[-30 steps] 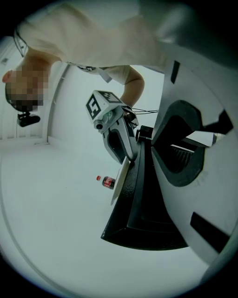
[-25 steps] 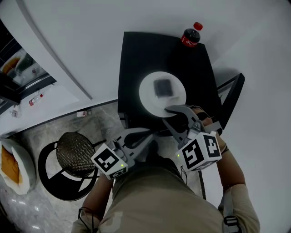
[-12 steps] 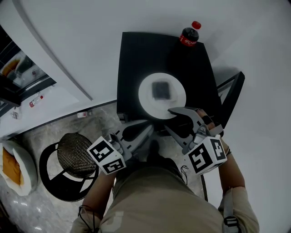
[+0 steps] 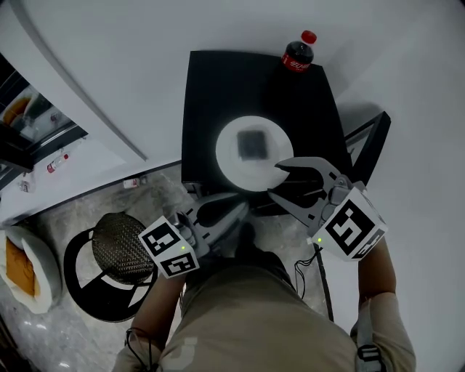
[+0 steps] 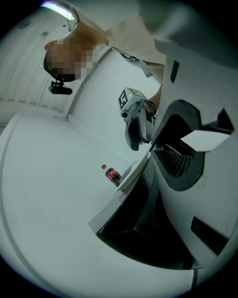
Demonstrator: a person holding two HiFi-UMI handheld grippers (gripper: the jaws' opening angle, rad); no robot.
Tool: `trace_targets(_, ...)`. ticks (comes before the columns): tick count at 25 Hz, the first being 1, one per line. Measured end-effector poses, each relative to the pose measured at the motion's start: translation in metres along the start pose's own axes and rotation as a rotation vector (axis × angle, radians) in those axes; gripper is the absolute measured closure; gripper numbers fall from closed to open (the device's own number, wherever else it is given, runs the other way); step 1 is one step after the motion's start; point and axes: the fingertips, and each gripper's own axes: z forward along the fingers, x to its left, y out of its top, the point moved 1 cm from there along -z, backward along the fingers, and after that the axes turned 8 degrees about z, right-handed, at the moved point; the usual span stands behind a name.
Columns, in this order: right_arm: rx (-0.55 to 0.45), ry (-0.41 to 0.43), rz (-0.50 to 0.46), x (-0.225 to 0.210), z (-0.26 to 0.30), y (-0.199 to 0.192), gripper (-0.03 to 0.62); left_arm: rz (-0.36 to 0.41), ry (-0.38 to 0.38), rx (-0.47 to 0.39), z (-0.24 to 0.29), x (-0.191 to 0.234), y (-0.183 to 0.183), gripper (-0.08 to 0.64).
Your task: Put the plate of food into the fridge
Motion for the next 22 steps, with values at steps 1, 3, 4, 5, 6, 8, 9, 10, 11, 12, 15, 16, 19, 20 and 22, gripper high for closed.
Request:
trace_targets(1,-0.011,0.028,0.013,0.003,-0.002,0.002,0.447,-0.004,-0.010,0.003,0.001,-0.002,0.000,0.533)
trace_targets(3,0.026,0.056,-0.004,0.010,-0.005,-0.004,0.420,-0.009,-0.027,0.019,0.003,-0.004,-0.003,0.467)
trace_targets(4,0.063,0.044,-0.046,0.013,-0.003,-0.008,0.406,-0.007,-0.033,0.028,0.004,-0.004,-0.004,0.462)
trace_targets(5,0.100,0.014,-0.106,0.013,0.000,-0.012,0.402,-0.004,-0.035,0.034,0.005,-0.004,-0.005,0.462)
trace_targets(6,0.135,-0.028,-0.177,0.013,0.005,-0.014,0.402,0.000,-0.035,0.038,0.005,-0.004,-0.005,0.462)
trace_targets(8,0.187,-0.107,-0.307,0.012,0.015,-0.017,0.402,0.005,-0.030,0.042,0.006,-0.004,-0.006,0.460)
trace_targets(9,0.201,-0.130,-0.349,0.013,0.020,-0.018,0.402,0.006,-0.030,0.042,0.007,-0.004,-0.007,0.462)
trace_targets(10,0.209,-0.143,-0.376,0.016,0.024,-0.019,0.402,0.006,-0.031,0.044,0.008,-0.004,-0.007,0.462)
trace_targets(11,0.213,-0.152,-0.392,0.018,0.028,-0.019,0.402,0.005,-0.033,0.046,0.009,-0.004,-0.007,0.462)
trace_targets(12,0.216,-0.162,-0.405,0.020,0.032,-0.020,0.402,0.005,-0.034,0.048,0.009,-0.004,-0.007,0.462)
trace_targets(15,0.219,-0.210,-0.442,0.021,0.040,-0.020,0.403,0.002,-0.032,0.054,0.007,-0.004,-0.008,0.462)
trace_targets(16,0.216,-0.233,-0.451,0.020,0.041,-0.020,0.405,0.001,-0.031,0.055,0.006,-0.004,-0.009,0.460)
trace_targets(19,0.193,-0.301,-0.455,0.016,0.038,-0.016,0.505,-0.011,-0.032,0.048,0.002,-0.003,-0.009,0.462)
trace_targets(20,0.184,-0.313,-0.457,0.016,0.038,-0.015,0.509,-0.025,-0.034,0.036,0.001,-0.002,-0.007,0.462)
trace_targets(22,0.170,-0.327,-0.471,0.017,0.036,-0.015,0.516,-0.058,-0.039,0.004,-0.002,-0.002,-0.003,0.462)
